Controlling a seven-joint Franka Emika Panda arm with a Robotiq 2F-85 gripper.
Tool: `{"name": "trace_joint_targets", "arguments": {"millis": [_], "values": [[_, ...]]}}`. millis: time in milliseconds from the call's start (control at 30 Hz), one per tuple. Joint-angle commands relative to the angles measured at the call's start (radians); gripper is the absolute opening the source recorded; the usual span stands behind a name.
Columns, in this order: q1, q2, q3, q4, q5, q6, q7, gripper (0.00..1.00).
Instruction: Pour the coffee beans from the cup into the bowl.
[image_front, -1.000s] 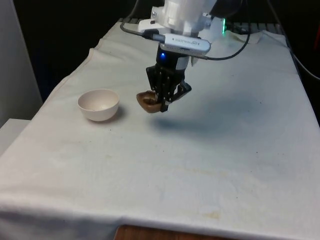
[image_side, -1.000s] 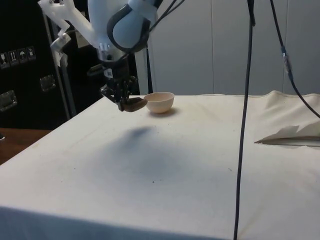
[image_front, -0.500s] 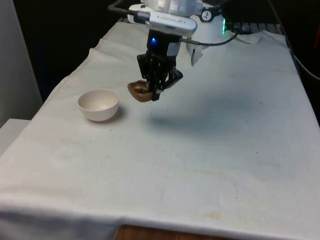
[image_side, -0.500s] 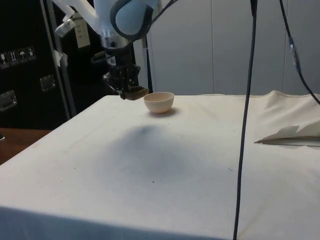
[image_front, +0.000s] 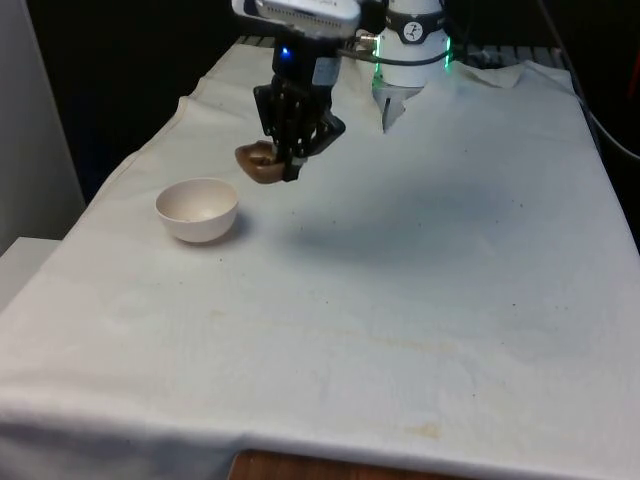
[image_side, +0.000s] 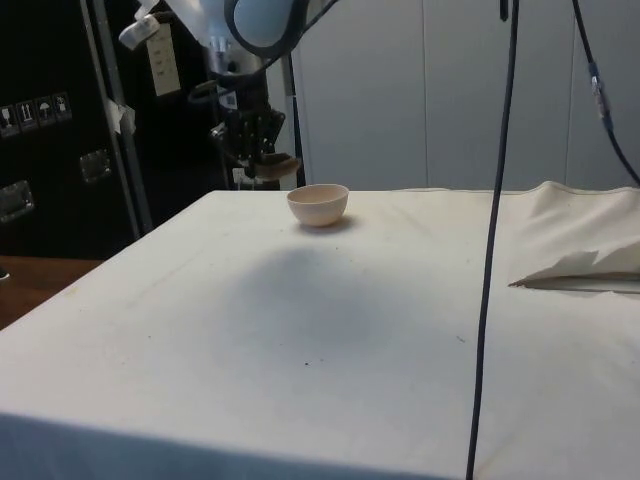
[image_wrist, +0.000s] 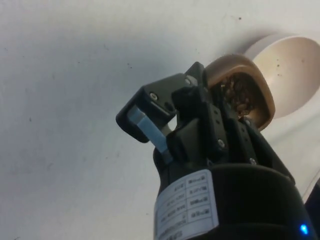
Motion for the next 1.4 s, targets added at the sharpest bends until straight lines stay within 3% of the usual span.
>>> {"name": "trace_joint_targets", "arguments": {"millis": [0,33,200,300,333,367,600,633,667,833,900,933,967,1200,1233,1267,1367], "values": [[-0.001,-0.003,-0.002,-0.002,0.003,0.001,-0.004,0.01],[-0.013,-0.015,0.007,-0.014,0.022,0.010,-0.022,0.01],[-0.021,-0.029,-0.005,-0.021,0.057,0.015,-0.059,0.01],[-0.024,-0.034,-0.011,-0.023,0.078,0.017,-0.080,0.01],[-0.014,-0.023,-0.020,-0.011,0.059,0.004,-0.063,0.01],[-0.027,-0.036,-0.013,-0.023,0.085,0.018,-0.088,0.01],[-0.034,-0.041,-0.031,-0.025,0.159,0.025,-0.155,0.01],[-0.023,-0.030,-0.042,-0.013,0.141,0.013,-0.138,0.01],[-0.035,-0.042,-0.034,-0.025,0.168,0.026,-0.163,0.01],[-0.038,-0.043,-0.051,-0.025,0.230,0.028,-0.218,0.01],[-0.038,-0.043,-0.056,-0.025,0.251,0.027,-0.237,0.01],[-0.027,-0.033,-0.069,-0.014,0.236,0.016,-0.224,0.01],[-0.038,-0.043,-0.059,-0.024,0.263,0.027,-0.248,0.01],[-0.044,-0.043,-0.078,-0.024,0.355,0.024,-0.328,0.01],[-0.033,-0.033,-0.091,-0.014,0.343,0.016,-0.318,0.01],[-0.044,-0.044,-0.083,-0.025,0.380,0.023,-0.349,0.01],[-0.047,-0.043,-0.088,-0.025,0.419,0.021,-0.380,0.01]]}}
